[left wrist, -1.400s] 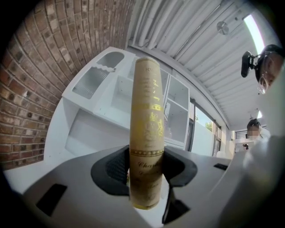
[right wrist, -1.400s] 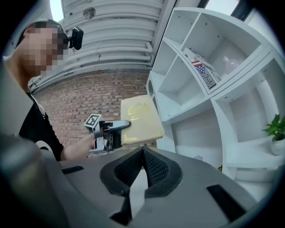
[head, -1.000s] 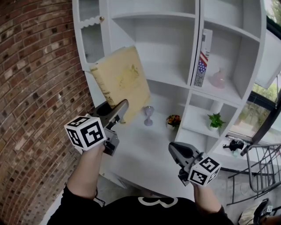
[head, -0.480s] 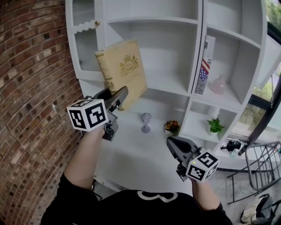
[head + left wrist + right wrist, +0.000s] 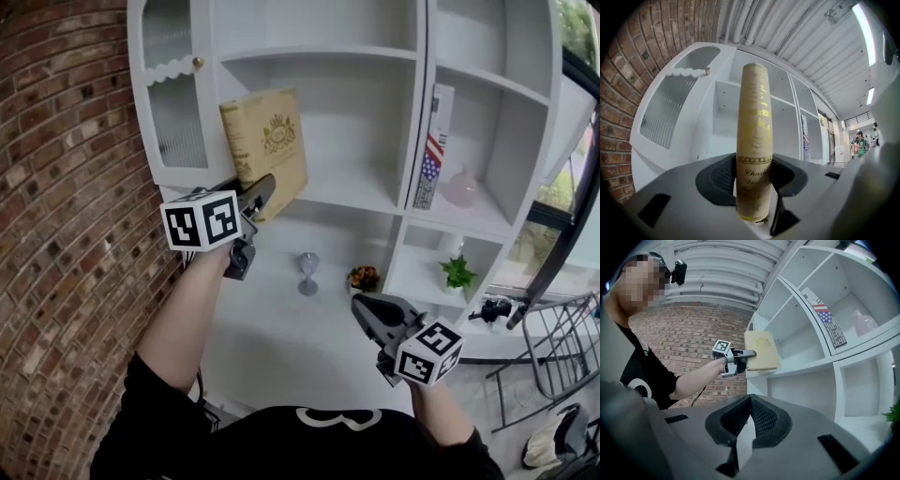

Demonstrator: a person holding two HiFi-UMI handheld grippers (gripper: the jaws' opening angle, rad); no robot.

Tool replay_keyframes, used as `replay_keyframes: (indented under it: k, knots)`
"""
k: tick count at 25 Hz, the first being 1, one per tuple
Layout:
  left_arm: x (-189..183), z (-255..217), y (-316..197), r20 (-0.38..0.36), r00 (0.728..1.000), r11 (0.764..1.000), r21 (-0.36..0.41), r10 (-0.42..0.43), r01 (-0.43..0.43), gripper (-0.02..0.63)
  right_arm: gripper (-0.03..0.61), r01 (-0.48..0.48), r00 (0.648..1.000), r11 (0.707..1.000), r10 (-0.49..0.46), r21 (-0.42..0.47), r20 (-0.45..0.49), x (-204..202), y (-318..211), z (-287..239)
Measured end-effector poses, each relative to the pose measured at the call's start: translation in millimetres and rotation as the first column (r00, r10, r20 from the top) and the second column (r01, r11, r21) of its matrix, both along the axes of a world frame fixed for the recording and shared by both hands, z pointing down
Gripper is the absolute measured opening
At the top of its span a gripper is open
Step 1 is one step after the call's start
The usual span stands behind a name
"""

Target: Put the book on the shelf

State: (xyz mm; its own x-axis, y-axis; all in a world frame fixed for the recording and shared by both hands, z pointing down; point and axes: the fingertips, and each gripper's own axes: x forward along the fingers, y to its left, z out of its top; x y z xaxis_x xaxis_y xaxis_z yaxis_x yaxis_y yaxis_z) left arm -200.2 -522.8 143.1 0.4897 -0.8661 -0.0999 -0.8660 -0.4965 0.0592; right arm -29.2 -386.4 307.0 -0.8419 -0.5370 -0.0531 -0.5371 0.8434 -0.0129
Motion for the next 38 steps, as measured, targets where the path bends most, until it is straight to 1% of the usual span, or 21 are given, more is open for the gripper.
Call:
replay_keyframes:
  k: [4, 10, 13, 17, 23, 27, 30, 35, 38]
  knots:
    - [-1.5, 1.8, -18.1, -0.003, 1.0, 1.0, -0.017, -0.024, 0.024, 0.19, 0.011, -0.009, 1.0, 1.0, 0.009, -0.014, -0.024, 1.3, -0.9, 5.1]
    - [0.8, 1.0, -53.4, 0.038, 0.997, 0.997, -0.036, -0.07, 0.071, 0.19, 0.011, -0.045, 0.999, 0.999, 0.044, -0.012, -0.032, 14.6, -4.6, 5.0]
    - [2.2, 4.4, -66.7, 0.035, 0.995, 0.994, -0.05, -0.092, 0.094, 0.19, 0.011, -0.06, 0.998, 0.998, 0.059, -0.034, -0.034, 19.7, -6.8, 10.1]
    - [10.1, 11.4, -85.4, 0.037, 0.995, 0.993, -0.069, -0.096, 0.099, 0.19, 0.011, -0.073, 0.997, 0.996, 0.071, -0.052, -0.039, 21.8, -12.0, 14.9]
    - [17.4, 13.0, -108.3, 0.099, 0.988, 0.99, -0.067, -0.118, 0.125, 0.19, 0.011, -0.092, 0.995, 0.993, 0.089, -0.072, -0.051, 20.1, -24.7, 21.2]
    - [20.9, 13.9, -120.4, 0.123, 0.984, 0.987, -0.076, -0.131, 0.141, 0.19, 0.011, -0.113, 0.992, 0.99, 0.108, -0.085, -0.062, 21.6, -32.3, 26.4]
    - [22.5, 14.8, -130.5, 0.131, 0.981, 0.984, -0.092, -0.139, 0.152, 0.19, 0.011, -0.127, 0.99, 0.987, 0.12, -0.102, -0.07, 25.6, -37.3, 31.3]
    - [25.9, 14.6, -142.8, 0.143, 0.979, 0.982, -0.102, -0.146, 0.162, 0.19, 0.011, -0.125, 0.991, 0.981, 0.118, -0.146, -0.057, 30.3, -41.9, 38.2]
    - [26.8, 15.2, -148.9, 0.149, 0.977, 0.979, -0.113, -0.15, 0.168, 0.192, 0.011, -0.135, 0.99, 0.979, 0.127, -0.152, -0.063, 33.3, -43.1, 41.7]
